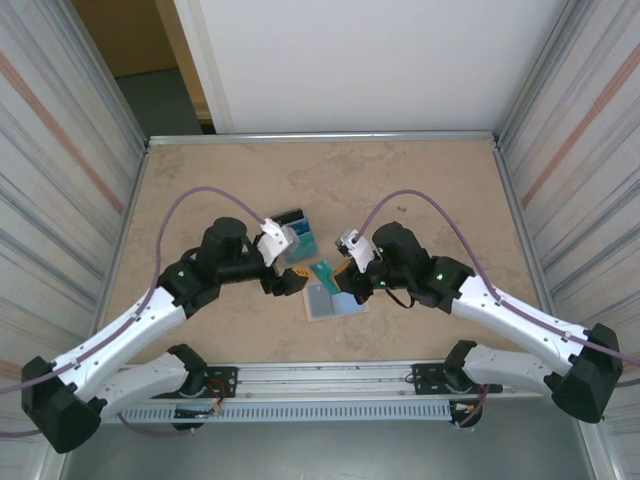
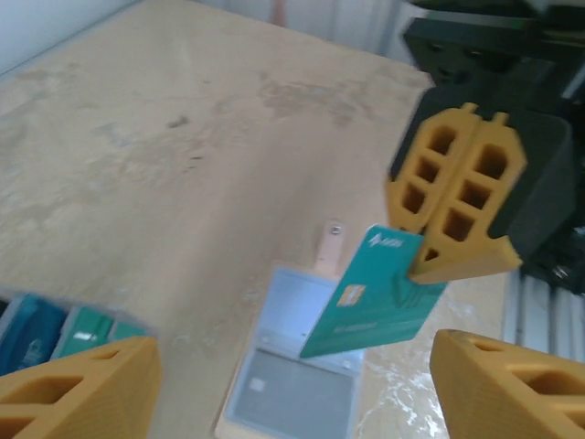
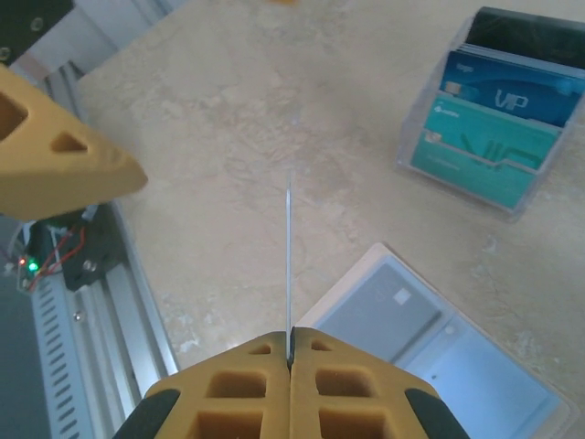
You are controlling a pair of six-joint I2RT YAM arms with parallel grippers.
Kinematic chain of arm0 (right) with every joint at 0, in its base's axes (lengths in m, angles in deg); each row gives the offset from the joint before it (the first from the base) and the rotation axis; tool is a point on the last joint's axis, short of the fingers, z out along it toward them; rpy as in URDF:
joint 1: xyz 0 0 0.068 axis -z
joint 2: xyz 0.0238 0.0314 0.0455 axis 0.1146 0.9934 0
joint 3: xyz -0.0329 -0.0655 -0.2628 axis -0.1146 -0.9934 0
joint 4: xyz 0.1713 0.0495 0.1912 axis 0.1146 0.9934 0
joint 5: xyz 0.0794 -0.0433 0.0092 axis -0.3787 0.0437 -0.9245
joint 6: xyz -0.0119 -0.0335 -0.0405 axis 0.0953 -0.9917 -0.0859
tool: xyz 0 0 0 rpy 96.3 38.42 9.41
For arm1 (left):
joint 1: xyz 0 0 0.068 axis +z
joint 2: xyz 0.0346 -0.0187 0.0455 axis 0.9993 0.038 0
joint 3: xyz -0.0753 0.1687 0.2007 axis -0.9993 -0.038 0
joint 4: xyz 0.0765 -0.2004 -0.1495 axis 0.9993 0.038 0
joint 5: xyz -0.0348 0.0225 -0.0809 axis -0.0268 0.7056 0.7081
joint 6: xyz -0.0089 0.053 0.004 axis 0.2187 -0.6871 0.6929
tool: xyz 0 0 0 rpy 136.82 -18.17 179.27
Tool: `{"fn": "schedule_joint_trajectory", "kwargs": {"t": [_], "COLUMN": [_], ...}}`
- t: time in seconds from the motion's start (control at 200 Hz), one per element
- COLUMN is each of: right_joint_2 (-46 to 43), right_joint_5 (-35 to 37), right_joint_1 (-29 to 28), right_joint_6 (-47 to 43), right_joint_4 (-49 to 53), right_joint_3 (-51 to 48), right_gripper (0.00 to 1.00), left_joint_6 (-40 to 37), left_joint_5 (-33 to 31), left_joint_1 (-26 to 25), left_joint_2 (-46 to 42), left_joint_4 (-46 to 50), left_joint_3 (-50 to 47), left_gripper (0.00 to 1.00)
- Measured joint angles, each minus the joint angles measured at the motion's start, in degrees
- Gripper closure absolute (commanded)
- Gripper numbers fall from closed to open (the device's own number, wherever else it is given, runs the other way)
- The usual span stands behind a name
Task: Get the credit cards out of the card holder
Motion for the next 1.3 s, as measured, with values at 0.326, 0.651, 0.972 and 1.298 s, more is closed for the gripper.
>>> {"fn": "schedule_joint_trajectory", "kwargs": {"t": [0.326, 0.651, 0.972, 1.298], "right_joint_2": [2.0, 2.3, -4.0, -11.7], "right_joint_5": [-4.3, -3.8, -0.8, -2.8], "right_joint_1": [-0.2, -0.1, 5.9, 8.3], "right_joint_6": [-4.3, -5.9, -1.0, 11.1], "right_joint_4": [2.8, 3.7, -4.3, -22.4], "right_joint_3": [3.2, 3.2, -4.0, -16.4], "right_gripper": [1.00, 0.88, 0.31, 0.15], "left_joint_6": [-7.0, -10.9, -5.2, 14.3], "left_joint_5": [8.7, 10.4, 2.0, -5.6], "left_joint_1": [-1.9, -3.5, -3.7, -3.7], "left_joint_2": [8.8, 10.5, 0.5, -7.9], "left_joint_4": [5.0, 7.8, 0.0, -14.9], "left_joint_3": [5.0, 6.3, -0.8, -10.2], "left_gripper": [0.66, 1.00, 1.00, 1.00]}}
